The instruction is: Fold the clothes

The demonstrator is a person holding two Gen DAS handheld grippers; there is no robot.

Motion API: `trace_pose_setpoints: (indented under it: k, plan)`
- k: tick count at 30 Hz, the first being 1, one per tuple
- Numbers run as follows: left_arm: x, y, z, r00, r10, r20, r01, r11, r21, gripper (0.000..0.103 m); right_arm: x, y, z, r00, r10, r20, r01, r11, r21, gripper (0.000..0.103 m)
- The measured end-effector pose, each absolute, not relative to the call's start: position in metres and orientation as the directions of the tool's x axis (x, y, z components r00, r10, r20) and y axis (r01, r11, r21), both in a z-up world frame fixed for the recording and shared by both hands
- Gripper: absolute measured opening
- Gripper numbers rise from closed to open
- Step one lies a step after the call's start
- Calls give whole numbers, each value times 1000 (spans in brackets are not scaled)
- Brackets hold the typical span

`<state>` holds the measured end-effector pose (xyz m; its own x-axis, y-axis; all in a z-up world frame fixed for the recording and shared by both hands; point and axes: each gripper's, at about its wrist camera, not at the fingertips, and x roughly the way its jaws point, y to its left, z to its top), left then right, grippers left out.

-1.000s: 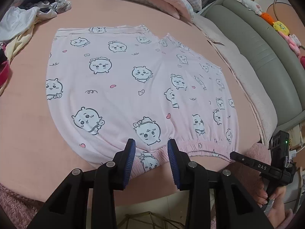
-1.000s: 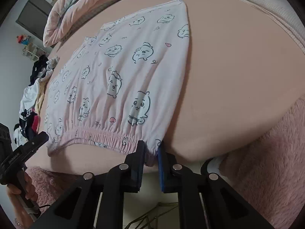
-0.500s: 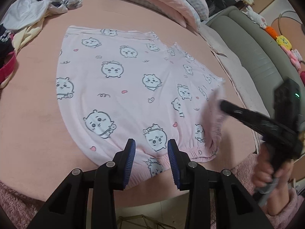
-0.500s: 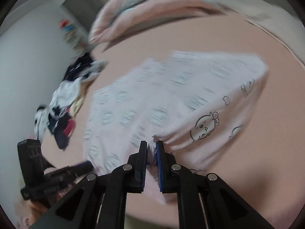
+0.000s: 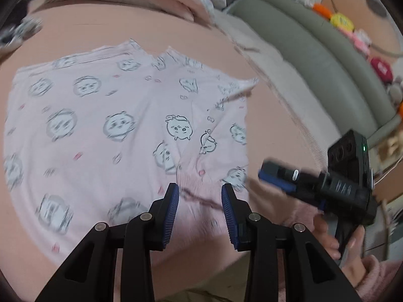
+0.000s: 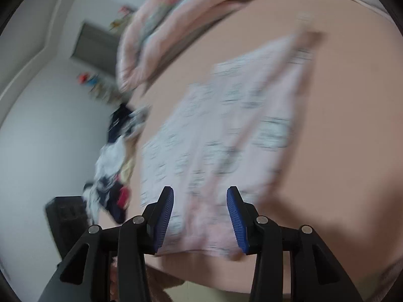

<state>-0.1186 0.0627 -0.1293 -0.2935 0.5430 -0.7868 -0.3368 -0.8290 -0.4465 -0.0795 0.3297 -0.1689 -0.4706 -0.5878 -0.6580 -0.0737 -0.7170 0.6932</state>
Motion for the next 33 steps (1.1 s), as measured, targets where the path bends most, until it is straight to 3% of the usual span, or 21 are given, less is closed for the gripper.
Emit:
trace_pose_setpoints:
  k: [4, 11, 18, 21, 22, 23, 28, 33]
  plan:
    - [-129, 78, -139, -267, 492, -829, -366, -847, -385, 32, -73, 333, -194, -422, -540, -729, -95, -773, 627, 44]
    - [-131, 90, -142, -254, 455, -854, -400, -853, -336, 31, -64, 321, -188, -408, -445, -798, 59, -885, 463, 43]
    - [-135, 101, -145, -231, 449, -863, -426, -844, -325, 32, -55, 307, -186, -388, -353, -851, 109, -935, 338, 40]
    - [-138, 105, -146, -215, 463, -860, -434, -834, -341, 29, -53, 307, -184, -394, -347, -851, 111, -937, 331, 40]
    - [-138, 106, -146, -210, 468, -859, -436, -831, -346, 15, -52, 308, -183, -400, -355, -845, 107, -934, 342, 40]
    - [-139, 108, -146, -205, 473, -857, -439, -827, -351, 9, -50, 309, -181, -411, -357, -839, 89, -931, 353, 40]
    - [-141, 97, -139, -228, 497, -837, -398, -832, -385, 7, -49, 319, -167, -455, -402, -794, 25, -898, 440, 43]
    - [-131, 49, -118, -339, 494, -801, -301, -863, -405, 7, -74, 295, -145, -449, -456, -769, 97, -880, 466, 43]
